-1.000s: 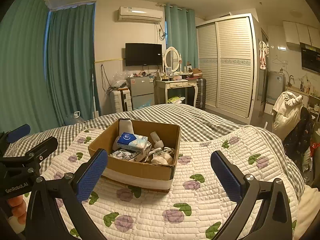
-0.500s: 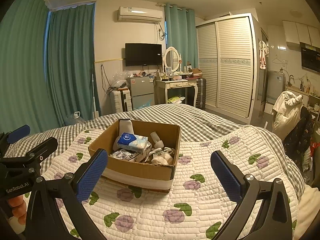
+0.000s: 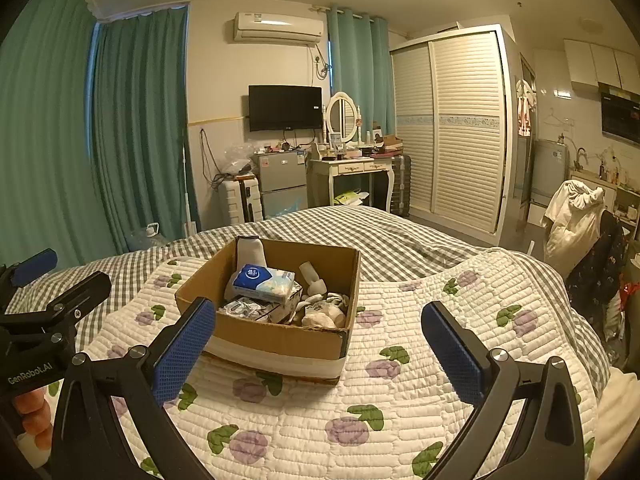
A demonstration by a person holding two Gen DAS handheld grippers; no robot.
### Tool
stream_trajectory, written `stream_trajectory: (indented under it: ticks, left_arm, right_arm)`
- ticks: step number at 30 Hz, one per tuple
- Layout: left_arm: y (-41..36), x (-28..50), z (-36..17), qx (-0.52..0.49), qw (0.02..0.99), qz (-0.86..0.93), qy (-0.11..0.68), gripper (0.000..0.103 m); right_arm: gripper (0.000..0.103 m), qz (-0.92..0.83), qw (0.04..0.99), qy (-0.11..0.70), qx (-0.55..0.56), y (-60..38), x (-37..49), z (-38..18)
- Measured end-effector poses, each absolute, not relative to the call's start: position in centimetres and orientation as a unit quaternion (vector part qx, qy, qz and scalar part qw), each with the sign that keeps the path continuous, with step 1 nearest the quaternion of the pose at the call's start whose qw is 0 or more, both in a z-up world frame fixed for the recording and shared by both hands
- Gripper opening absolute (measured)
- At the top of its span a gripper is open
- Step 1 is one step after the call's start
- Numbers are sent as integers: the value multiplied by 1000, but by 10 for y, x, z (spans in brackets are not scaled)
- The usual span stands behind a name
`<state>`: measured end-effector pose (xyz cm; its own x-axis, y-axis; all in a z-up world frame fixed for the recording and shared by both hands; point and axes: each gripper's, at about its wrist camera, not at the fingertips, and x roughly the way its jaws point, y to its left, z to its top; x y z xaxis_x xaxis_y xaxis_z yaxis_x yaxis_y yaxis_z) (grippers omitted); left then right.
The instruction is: Organize soft objects
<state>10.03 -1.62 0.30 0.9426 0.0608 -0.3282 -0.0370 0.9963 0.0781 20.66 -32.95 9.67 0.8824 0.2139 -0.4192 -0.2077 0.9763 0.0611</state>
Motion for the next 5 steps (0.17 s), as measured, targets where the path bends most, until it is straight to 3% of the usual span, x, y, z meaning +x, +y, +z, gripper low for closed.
stream_trajectory:
  ticks: [5]
  left_arm:
    - [-17,100,4,35,985,23,168,100]
  right_arm:
    - [103,108,970,217,7,-329,207,96]
